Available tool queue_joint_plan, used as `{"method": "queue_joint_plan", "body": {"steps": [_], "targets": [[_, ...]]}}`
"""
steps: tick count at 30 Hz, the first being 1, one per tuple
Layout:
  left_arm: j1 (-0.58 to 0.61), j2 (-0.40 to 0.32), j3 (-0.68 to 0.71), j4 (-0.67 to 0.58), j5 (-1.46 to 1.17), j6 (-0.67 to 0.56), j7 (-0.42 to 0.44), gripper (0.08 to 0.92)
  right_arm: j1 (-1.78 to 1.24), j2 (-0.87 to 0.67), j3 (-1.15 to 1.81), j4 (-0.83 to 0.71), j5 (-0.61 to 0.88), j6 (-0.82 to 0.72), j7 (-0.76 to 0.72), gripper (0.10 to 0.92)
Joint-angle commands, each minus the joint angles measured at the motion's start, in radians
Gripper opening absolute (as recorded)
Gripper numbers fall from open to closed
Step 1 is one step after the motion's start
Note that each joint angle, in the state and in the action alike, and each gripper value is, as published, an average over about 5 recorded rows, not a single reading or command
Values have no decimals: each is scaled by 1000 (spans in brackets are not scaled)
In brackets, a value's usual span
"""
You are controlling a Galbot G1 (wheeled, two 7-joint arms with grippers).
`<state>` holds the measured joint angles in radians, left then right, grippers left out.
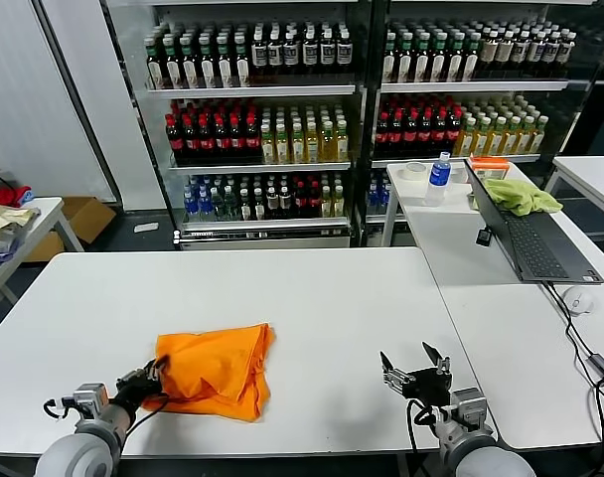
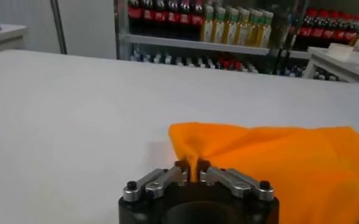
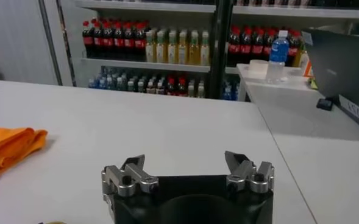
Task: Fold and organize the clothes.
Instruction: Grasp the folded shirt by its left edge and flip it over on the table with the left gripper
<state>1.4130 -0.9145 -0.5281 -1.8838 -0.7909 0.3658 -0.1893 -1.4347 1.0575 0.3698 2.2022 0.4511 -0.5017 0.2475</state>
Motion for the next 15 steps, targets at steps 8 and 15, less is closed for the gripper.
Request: {"method": "queue_joint_plan", "body": {"steps": [8, 15], "targets": [[97, 259, -412, 51, -58, 211, 65, 90, 21, 11, -8, -7, 1, 3, -2, 823], [206, 399, -654, 220, -57, 212, 200, 90, 36, 24, -26, -18, 0, 7, -3, 823]]}}
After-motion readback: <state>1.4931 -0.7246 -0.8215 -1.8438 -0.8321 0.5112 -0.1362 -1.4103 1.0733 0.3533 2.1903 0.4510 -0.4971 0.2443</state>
